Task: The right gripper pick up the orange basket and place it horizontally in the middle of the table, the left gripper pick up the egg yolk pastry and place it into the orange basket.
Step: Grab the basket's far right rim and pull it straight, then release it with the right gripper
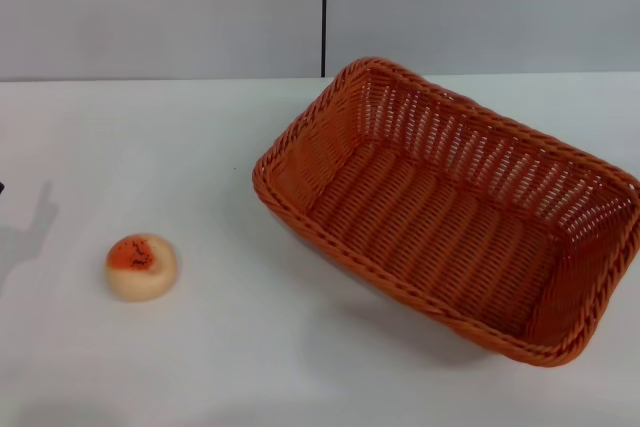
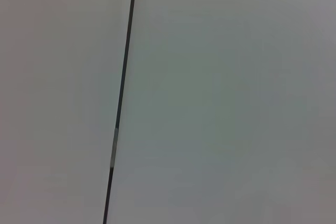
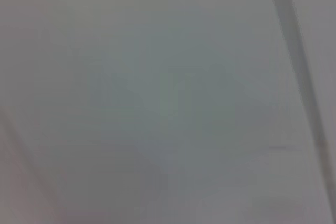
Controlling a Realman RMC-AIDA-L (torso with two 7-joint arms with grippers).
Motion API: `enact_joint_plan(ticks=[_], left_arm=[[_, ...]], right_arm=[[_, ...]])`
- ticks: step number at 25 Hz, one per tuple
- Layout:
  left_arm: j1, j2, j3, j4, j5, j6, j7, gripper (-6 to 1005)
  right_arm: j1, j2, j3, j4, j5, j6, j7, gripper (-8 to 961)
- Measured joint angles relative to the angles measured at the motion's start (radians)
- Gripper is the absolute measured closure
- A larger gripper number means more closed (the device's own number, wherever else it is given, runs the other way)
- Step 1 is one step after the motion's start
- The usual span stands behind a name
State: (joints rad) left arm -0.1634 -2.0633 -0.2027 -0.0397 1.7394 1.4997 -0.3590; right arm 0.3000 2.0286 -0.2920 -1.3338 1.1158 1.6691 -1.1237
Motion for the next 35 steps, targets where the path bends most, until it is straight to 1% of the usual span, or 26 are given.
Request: enact_joint_plan(ticks=[2, 5, 7, 8, 11, 14, 16, 17, 19, 21, 24, 29, 34, 35], left_arm=[[-0.002, 0.000, 0.000, 0.000, 0.000, -0.005, 0.000, 192], [-0.003, 0.000, 0.000, 0.000, 0.000, -0.008, -0.002, 192], [-0.003, 0.001, 0.000, 0.000, 0.000, -0.008, -0.004, 192], [-0.002, 0.001, 0.000, 0.000, 0.000, -0.008, -0.004, 192], [0.000, 0.001, 0.000, 0.000, 0.000, -0.008, -0.002, 192], [0.004, 0.002, 0.000, 0.000, 0.000, -0.008, -0.002, 192], [0.006, 0.002, 0.000, 0.000, 0.000, -0.008, -0.001, 192], [0.007, 0.002, 0.000, 0.000, 0.000, -0.008, -0.001, 192], [0.009, 0.002, 0.000, 0.001, 0.000, -0.008, 0.000, 192], [0.012, 0.002, 0.000, 0.002, 0.000, -0.008, 0.000, 192], [0.015, 0.002, 0.000, 0.009, 0.000, -0.007, -0.001, 192], [0.021, 0.002, -0.005, 0.014, -0.004, -0.007, -0.006, 192], [0.021, 0.002, -0.007, 0.017, -0.006, -0.005, -0.006, 193], [0.020, 0.003, -0.007, 0.020, -0.006, -0.005, -0.006, 193]], right_arm=[[0.026, -0.046, -0.114, -0.029, -0.038, 0.017, 0.108, 129], [0.101, -0.136, -0.249, 0.010, -0.092, 0.070, 0.236, 129], [0.165, -0.186, -0.289, 0.072, -0.128, 0.114, 0.272, 130], [0.209, -0.211, -0.301, 0.118, -0.158, 0.139, 0.284, 130], [0.301, -0.240, -0.314, 0.202, -0.261, 0.166, 0.297, 130], [0.392, -0.254, -0.342, 0.292, -0.387, 0.174, 0.299, 130], [0.451, -0.255, -0.369, 0.354, -0.458, 0.173, 0.299, 130], [0.476, -0.252, -0.379, 0.379, -0.488, 0.168, 0.299, 130], [0.513, -0.240, -0.392, 0.407, -0.531, 0.157, 0.295, 130], [0.537, -0.223, -0.397, 0.414, -0.546, 0.139, 0.291, 129], [0.556, -0.198, -0.397, 0.424, -0.543, 0.097, 0.280, 130], [0.584, -0.160, -0.411, 0.501, -0.541, 0.006, 0.251, 129], [0.590, -0.111, -0.426, 0.533, -0.545, -0.072, 0.235, 130], [0.589, -0.104, -0.437, 0.534, -0.546, -0.082, 0.235, 130]])
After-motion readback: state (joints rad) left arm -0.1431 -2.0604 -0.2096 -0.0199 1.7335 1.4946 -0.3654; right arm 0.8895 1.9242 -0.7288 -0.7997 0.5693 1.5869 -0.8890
